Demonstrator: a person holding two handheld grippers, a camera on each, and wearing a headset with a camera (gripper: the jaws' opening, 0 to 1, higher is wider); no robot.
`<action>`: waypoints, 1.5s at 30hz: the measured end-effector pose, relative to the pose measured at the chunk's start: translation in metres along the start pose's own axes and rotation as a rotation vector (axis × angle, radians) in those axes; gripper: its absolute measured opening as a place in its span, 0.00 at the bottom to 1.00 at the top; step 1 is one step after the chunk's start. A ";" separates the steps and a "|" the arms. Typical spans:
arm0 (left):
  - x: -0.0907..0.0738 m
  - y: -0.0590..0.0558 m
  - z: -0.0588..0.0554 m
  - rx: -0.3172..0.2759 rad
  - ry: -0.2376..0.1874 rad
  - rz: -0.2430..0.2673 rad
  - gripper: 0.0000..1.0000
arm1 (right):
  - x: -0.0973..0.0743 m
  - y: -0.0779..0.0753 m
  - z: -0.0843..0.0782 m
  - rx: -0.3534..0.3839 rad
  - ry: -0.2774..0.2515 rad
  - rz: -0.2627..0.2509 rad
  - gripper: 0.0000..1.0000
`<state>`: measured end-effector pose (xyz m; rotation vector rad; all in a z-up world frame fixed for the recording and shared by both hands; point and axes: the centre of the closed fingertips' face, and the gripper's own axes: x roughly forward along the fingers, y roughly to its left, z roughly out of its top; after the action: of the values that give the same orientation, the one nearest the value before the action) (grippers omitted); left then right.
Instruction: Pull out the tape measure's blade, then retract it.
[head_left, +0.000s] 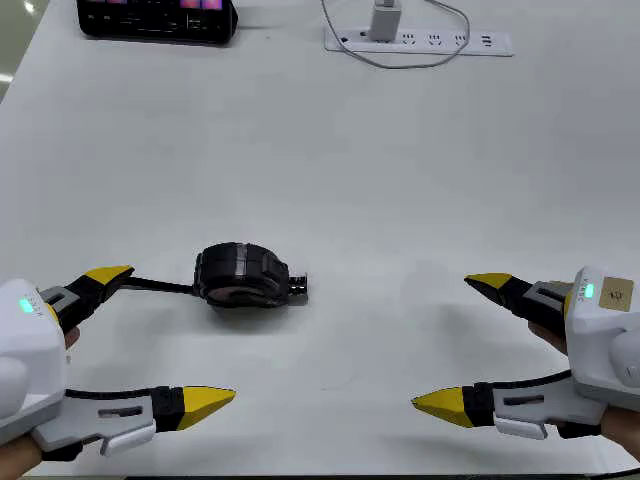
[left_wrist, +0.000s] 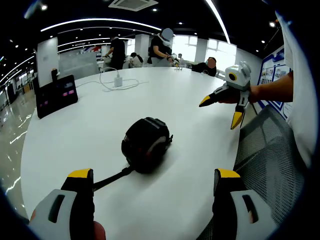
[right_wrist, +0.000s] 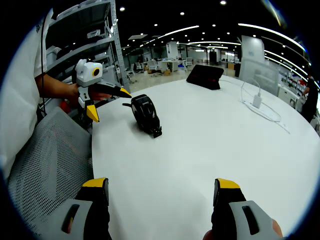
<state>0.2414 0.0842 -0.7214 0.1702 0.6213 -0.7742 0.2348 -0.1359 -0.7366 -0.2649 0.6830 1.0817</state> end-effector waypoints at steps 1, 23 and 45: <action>0.000 0.001 0.000 0.004 0.002 0.003 0.98 | 0.000 0.000 0.000 -0.002 0.001 -0.001 0.85; 0.001 0.001 0.001 0.011 0.001 -0.002 0.96 | 0.000 -0.006 -0.003 -0.015 -0.004 -0.010 0.91; 0.005 0.005 0.004 0.044 0.025 -0.027 0.91 | 0.006 -0.006 0.002 -0.035 -0.001 0.011 0.87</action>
<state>0.2496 0.0835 -0.7215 0.2120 0.6315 -0.8135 0.2428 -0.1337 -0.7398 -0.2908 0.6656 1.1049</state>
